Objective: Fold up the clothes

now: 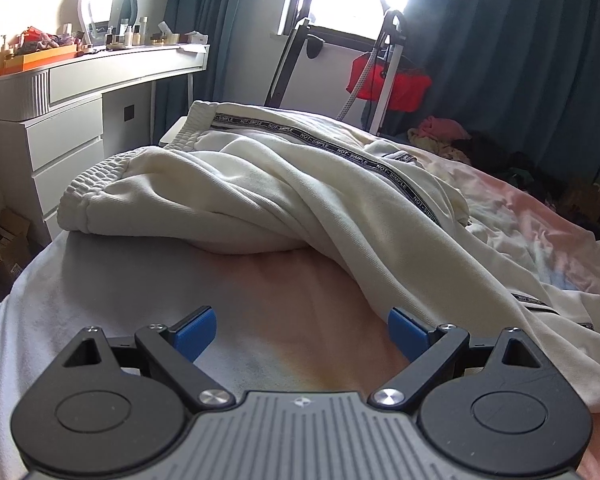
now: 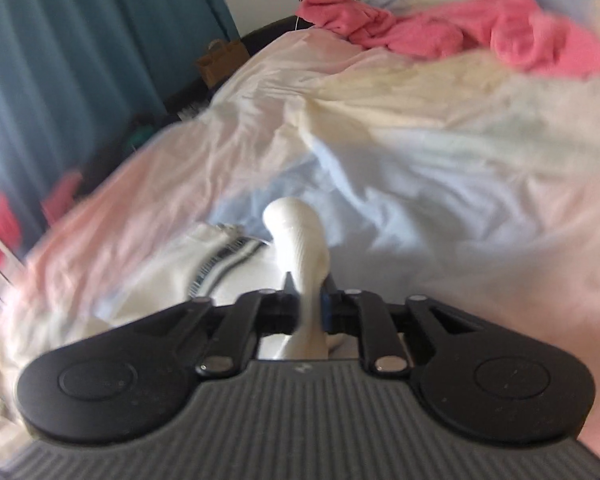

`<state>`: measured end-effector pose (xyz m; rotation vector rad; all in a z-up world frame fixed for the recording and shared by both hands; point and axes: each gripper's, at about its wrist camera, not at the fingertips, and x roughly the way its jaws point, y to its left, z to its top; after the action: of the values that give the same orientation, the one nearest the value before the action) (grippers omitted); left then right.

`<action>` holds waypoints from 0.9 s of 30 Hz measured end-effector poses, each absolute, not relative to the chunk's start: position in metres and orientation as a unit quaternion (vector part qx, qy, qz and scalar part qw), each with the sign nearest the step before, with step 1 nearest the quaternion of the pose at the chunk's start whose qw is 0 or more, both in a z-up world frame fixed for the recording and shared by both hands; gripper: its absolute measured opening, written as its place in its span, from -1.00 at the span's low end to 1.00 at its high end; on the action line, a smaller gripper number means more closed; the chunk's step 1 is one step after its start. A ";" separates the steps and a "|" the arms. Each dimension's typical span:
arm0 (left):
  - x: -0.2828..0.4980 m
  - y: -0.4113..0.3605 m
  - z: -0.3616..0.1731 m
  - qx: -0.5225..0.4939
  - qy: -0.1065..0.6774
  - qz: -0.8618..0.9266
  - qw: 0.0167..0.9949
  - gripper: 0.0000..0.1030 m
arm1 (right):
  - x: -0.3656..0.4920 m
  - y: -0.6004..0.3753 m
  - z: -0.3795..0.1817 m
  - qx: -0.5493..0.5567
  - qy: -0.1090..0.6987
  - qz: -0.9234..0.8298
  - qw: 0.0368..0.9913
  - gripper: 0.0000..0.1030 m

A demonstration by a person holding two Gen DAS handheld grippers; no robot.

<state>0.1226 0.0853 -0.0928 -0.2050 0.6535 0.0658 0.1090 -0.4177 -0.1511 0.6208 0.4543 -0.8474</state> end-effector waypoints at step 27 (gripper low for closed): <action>0.243 0.144 -0.085 0.022 0.307 0.109 0.945 0.85 | 0.131 -0.196 -0.053 0.155 0.242 -0.046 0.957 0.61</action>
<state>0.2431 0.1439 -0.0852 0.0449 0.6264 0.2229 0.1312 -0.1957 -0.0525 0.3140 0.4912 -0.0934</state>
